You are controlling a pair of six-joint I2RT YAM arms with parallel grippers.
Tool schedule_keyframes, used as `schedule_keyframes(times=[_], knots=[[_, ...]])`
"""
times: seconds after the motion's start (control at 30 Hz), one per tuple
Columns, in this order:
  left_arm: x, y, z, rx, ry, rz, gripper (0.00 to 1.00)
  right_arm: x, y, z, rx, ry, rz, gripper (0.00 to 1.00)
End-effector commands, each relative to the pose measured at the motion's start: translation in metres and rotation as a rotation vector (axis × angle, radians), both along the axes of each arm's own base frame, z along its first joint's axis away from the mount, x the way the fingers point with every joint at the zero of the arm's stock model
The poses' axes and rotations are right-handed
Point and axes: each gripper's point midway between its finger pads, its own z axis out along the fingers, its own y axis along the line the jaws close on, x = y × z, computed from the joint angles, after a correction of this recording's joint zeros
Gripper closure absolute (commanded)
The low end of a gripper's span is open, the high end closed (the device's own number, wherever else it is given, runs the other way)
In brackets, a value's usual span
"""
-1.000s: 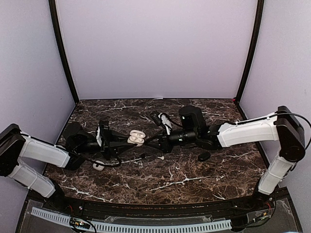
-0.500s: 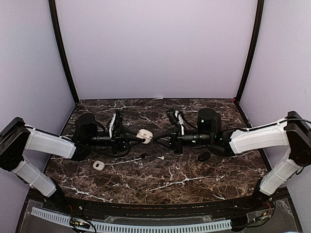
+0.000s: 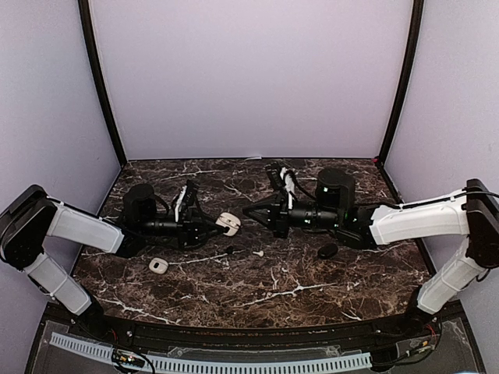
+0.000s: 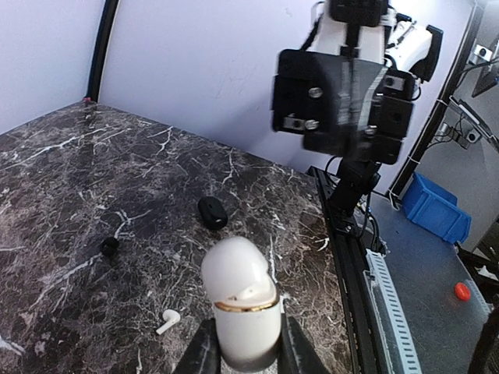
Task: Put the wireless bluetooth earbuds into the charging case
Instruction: Close the charging case with the earbuds, then place the charging case with the earbuds at the center of the board.
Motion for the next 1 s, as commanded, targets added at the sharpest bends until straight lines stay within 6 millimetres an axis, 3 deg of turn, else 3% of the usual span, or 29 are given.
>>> schedule_keyframes(times=[0.0,0.13,0.3,0.47,0.57,0.63,0.7,0.8,0.97], knots=[[-0.032,0.004,0.022,-0.084,-0.138,-0.137,1.00,0.043,0.010,-0.023,-0.110,0.064,-0.148,1.00],[-0.043,0.006,0.027,-0.094,-0.199,-0.184,1.00,0.046,0.026,-0.038,-0.152,0.118,-0.107,1.00],[-0.036,0.004,0.023,-0.064,-0.166,-0.160,1.00,0.022,0.040,-0.038,-0.139,0.135,0.073,1.00],[-0.008,-0.004,0.004,0.029,-0.029,-0.063,1.00,-0.017,0.038,-0.020,-0.059,0.098,0.279,1.00],[0.015,-0.004,-0.009,0.098,0.043,0.044,1.00,-0.027,0.028,-0.007,-0.011,0.064,0.302,1.00],[0.025,0.004,-0.009,0.089,0.066,0.086,1.00,-0.018,0.022,-0.009,-0.010,0.059,0.226,1.00],[0.039,0.015,-0.009,0.076,0.093,0.170,1.00,0.012,0.007,-0.007,-0.016,0.067,0.027,0.98],[0.068,0.039,-0.027,0.095,0.243,0.316,0.97,0.056,-0.029,-0.022,-0.054,0.103,-0.259,0.98],[0.113,0.067,-0.062,0.154,0.460,0.442,0.98,0.081,-0.078,-0.023,-0.050,0.077,-0.507,0.98]])
